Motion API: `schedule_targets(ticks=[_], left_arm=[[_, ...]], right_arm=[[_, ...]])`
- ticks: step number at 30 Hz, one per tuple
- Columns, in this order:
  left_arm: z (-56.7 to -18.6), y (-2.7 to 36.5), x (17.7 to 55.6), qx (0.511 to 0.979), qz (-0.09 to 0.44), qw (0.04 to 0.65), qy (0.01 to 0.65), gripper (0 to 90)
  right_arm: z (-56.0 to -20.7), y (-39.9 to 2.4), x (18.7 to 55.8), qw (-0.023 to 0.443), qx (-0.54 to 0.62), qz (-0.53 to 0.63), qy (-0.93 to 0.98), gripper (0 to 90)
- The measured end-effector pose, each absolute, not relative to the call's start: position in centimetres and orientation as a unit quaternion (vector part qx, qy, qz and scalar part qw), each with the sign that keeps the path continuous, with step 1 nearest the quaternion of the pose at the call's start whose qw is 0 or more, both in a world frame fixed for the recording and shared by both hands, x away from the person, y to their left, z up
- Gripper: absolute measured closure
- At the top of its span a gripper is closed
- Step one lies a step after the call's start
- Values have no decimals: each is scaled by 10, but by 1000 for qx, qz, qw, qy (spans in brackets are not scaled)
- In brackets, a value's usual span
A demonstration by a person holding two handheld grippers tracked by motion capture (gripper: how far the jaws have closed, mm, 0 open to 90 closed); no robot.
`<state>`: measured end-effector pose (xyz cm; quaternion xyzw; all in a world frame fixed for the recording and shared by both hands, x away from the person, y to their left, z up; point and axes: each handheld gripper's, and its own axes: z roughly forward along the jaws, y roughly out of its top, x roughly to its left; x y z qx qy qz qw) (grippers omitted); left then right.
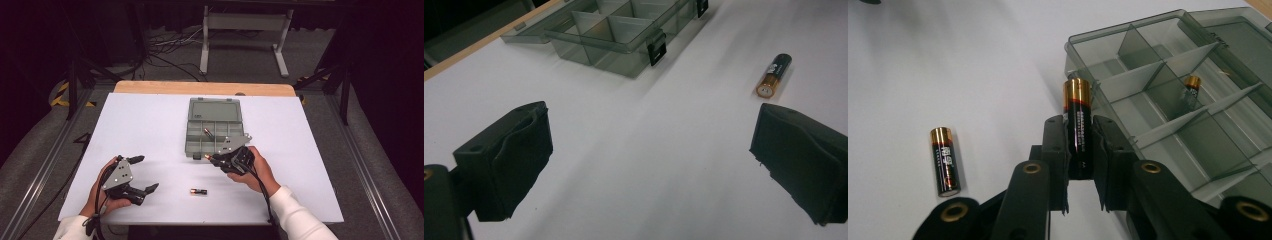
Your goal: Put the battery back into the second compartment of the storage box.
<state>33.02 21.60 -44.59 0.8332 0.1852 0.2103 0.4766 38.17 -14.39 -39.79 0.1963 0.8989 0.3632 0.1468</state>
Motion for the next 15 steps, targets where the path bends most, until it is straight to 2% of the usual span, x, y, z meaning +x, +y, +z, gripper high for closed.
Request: schedule_targets(ticks=[15], left_arm=[[-446, 215, 331, 833, 210, 477, 185, 34]], right_arm=[[-384, -158, 395, 172, 223, 380, 881, 777]])
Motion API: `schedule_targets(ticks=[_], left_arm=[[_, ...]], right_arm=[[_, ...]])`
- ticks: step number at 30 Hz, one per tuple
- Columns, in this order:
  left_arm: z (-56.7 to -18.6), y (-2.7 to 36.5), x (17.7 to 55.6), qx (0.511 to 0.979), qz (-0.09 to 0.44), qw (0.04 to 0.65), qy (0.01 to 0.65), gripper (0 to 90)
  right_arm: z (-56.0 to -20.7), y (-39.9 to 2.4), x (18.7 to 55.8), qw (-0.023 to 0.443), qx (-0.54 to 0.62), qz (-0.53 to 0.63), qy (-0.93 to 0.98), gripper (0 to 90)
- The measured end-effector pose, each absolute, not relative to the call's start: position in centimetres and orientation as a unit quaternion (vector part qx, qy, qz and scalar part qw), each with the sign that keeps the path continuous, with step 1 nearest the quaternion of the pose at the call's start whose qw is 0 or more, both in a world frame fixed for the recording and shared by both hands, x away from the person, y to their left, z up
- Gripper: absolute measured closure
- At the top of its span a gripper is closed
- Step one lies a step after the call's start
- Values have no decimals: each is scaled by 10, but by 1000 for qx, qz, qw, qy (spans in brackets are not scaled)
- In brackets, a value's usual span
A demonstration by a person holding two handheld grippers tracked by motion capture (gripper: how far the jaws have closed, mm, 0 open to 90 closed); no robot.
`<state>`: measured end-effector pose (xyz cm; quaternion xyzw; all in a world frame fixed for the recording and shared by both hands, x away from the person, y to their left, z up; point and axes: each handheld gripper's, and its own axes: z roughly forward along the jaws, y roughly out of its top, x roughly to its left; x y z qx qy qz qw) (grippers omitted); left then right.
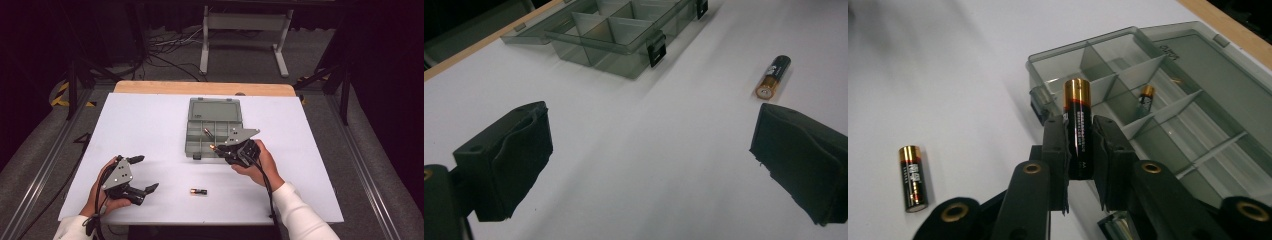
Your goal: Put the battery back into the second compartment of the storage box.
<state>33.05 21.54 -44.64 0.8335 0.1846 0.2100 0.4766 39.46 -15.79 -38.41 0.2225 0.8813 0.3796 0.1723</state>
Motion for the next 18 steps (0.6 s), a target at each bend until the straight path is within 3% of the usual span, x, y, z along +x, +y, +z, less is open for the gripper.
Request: schedule_targets(ticks=[18], left_arm=[[-447, 216, 331, 833, 208, 478, 187, 34]], right_arm=[[-371, -159, 424, 192, 245, 379, 872, 777]])
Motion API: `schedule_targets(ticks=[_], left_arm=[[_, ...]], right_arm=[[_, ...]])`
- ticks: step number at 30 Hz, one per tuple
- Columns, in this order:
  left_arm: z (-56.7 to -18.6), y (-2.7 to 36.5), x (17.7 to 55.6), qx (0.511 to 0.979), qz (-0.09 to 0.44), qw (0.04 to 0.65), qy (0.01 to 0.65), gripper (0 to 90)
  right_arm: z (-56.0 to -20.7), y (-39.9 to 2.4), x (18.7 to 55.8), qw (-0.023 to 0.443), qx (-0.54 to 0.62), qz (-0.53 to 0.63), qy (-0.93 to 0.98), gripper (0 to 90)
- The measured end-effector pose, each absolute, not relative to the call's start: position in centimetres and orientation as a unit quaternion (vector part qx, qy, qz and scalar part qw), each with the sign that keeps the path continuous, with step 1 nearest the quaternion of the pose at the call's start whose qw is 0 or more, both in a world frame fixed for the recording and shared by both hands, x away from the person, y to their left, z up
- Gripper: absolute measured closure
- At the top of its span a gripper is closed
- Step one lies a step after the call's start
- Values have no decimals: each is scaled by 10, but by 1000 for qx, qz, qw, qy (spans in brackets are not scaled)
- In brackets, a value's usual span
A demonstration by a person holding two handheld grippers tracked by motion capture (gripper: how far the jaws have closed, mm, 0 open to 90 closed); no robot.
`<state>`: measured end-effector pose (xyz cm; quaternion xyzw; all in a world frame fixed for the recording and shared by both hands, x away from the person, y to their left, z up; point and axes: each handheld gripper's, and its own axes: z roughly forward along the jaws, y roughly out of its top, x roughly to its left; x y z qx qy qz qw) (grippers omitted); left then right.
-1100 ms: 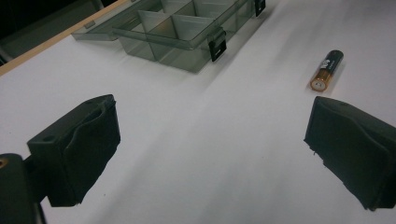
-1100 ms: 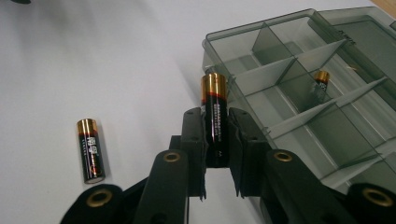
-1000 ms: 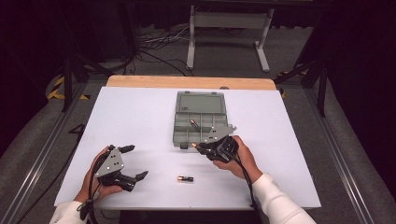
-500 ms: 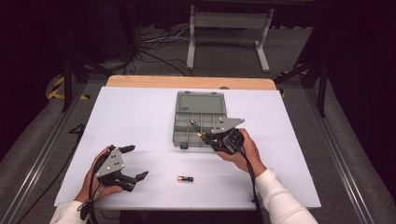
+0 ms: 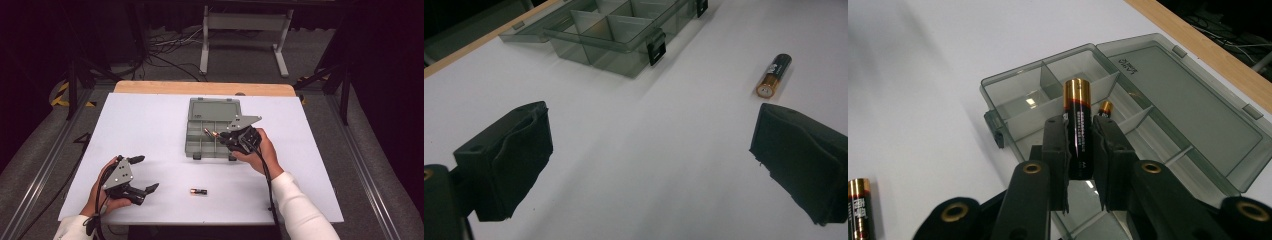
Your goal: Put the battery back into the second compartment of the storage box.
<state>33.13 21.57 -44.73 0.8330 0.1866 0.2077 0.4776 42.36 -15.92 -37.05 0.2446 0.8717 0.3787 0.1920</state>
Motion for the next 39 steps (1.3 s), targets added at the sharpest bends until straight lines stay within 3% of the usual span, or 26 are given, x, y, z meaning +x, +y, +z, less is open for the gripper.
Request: schedule_targets(ticks=[39], left_arm=[[-446, 218, 330, 830, 205, 484, 185, 35]], right_arm=[[-393, -114, 490, 185, 299, 311, 883, 776]])
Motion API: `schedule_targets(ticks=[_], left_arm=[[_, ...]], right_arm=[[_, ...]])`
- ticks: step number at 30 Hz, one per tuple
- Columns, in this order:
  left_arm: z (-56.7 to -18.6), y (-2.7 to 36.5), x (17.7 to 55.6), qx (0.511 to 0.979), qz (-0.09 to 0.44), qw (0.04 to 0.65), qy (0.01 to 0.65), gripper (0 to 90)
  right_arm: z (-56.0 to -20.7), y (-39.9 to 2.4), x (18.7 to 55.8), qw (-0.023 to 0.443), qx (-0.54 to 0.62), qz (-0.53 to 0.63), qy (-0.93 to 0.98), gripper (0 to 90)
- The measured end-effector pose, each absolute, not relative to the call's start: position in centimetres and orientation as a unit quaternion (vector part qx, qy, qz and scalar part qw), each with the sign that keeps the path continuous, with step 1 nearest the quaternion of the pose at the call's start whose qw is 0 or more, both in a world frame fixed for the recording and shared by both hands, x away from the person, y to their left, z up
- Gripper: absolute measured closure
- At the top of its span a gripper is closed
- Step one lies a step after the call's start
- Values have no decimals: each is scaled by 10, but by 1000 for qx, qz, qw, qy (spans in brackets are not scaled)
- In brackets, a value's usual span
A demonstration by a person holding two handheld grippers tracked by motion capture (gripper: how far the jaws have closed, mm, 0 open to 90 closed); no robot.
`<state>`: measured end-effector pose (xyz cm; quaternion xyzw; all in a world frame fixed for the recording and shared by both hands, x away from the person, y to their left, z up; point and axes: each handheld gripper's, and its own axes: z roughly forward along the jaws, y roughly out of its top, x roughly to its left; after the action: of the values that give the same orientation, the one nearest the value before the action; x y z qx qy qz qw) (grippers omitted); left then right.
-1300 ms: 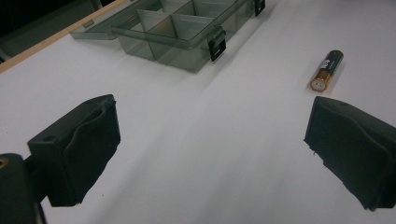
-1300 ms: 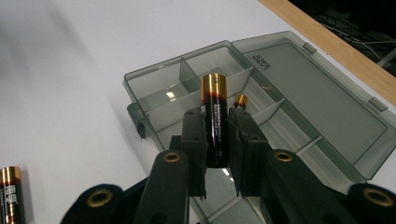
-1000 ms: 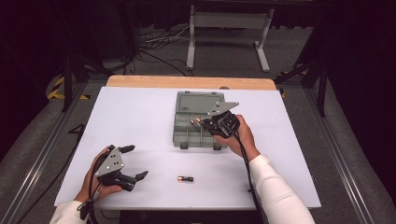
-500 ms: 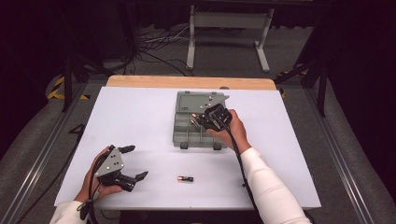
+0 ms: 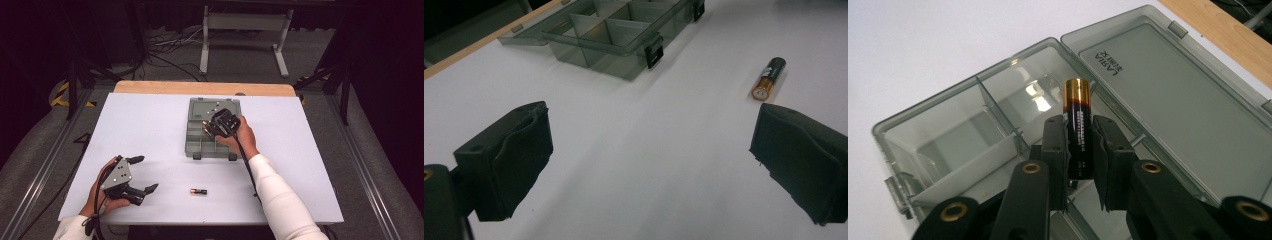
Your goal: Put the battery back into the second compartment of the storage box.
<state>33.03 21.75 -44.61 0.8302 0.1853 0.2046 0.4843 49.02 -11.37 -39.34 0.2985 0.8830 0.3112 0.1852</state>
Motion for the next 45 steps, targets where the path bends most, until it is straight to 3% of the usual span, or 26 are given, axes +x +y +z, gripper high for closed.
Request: schedule_targets(ticks=[26, 45], left_arm=[[-446, 218, 330, 830, 203, 485, 186, 36], [-446, 217, 330, 831, 205, 482, 186, 36]], right_arm=[[-412, -114, 501, 171, 328, 315, 874, 774], [-399, -127, 482, 180, 306, 363, 861, 663]])
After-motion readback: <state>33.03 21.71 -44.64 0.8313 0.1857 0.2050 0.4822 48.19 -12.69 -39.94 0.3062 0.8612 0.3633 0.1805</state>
